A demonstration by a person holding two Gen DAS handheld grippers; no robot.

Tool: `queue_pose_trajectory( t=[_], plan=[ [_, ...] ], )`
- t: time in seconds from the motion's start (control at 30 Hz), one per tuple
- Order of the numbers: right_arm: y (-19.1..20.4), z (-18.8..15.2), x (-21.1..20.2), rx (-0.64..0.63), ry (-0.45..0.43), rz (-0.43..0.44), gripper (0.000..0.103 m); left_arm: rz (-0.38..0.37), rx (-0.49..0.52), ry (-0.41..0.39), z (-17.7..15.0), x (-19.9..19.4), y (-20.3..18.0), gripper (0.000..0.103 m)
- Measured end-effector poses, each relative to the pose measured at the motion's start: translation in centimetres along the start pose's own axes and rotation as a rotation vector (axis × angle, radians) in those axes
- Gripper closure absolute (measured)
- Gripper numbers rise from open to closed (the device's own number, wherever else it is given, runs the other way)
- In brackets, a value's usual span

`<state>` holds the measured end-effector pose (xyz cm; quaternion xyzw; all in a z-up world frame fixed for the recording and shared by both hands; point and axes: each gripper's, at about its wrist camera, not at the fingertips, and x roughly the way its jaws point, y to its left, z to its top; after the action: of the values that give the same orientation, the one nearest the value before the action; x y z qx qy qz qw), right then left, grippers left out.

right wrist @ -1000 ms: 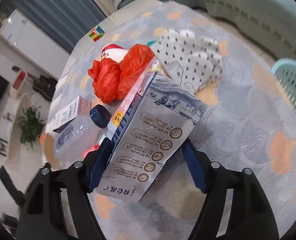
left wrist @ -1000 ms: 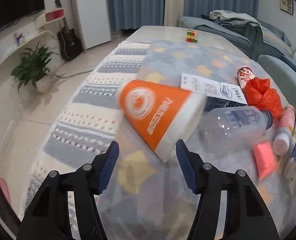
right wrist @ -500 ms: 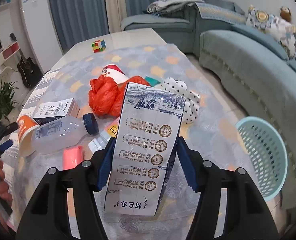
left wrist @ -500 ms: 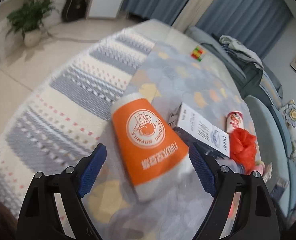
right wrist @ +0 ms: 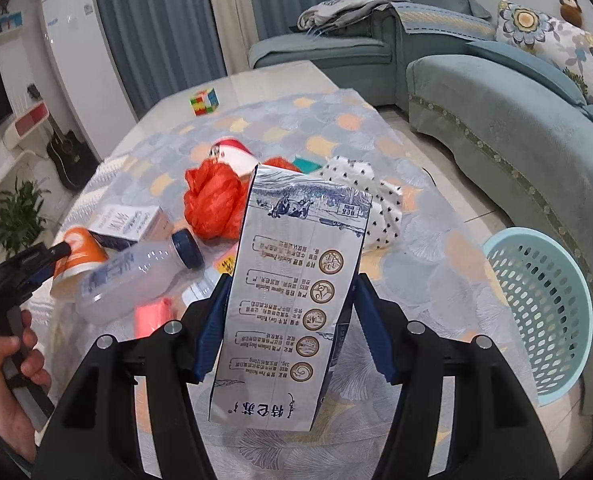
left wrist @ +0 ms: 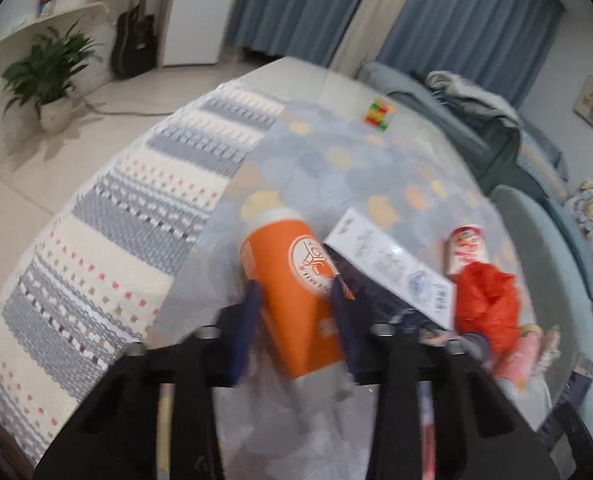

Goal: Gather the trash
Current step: 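Grasp the orange soymilk cup with the left tool while the right tool grasps the white milk carton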

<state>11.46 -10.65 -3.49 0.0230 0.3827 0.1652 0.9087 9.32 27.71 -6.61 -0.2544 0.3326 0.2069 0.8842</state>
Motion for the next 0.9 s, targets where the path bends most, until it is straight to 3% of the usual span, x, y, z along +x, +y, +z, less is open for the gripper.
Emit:
queue_pose_trajectory(
  t=[0.13,0.23,0.27,0.3,0.33,0.47,0.67,0.73,0.8,0.9],
  plan=[
    [0.3,-0.1,-0.4,-0.009,-0.002,0.013,0.046,-0.046,0.028,0.06,-0.1,0.2,0.0,0.102],
    [0.2,-0.2,-0.6,-0.006,0.0,0.018,0.046,-0.046,0.051,0.064,-0.6,1.0,-0.2,0.088],
    [0.1,-0.2,-0.6,-0.004,-0.001,0.017,0.046,-0.05,0.055,0.061,-0.6,1.0,-0.3,0.075],
    [0.0,-0.2,-0.6,-0.002,-0.002,0.016,0.046,-0.052,0.05,0.062,-0.6,1.0,-0.4,0.054],
    [-0.1,-0.2,-0.6,0.002,-0.001,0.015,0.046,-0.056,0.035,0.076,-0.5,1.4,-0.4,0.045],
    [-0.3,-0.3,-0.2,0.011,0.013,0.022,0.046,-0.045,-0.004,0.094,-0.7,3.0,-0.2,0.032],
    [-0.3,-0.4,0.6,0.012,0.036,0.043,0.046,-0.118,-0.084,0.134,-0.9,5.9,0.0,0.028],
    [-0.4,-0.4,0.9,0.015,0.047,0.05,0.046,-0.088,-0.066,0.122,-0.6,6.2,-0.6,0.034],
    [-0.5,-0.4,1.0,0.019,0.052,0.052,0.046,-0.104,-0.07,0.112,-0.7,6.1,-0.8,0.044],
    [-0.8,-0.3,0.8,0.024,0.04,0.059,0.046,-0.08,-0.046,0.037,-1.2,4.1,-1.0,0.051]
  ],
)
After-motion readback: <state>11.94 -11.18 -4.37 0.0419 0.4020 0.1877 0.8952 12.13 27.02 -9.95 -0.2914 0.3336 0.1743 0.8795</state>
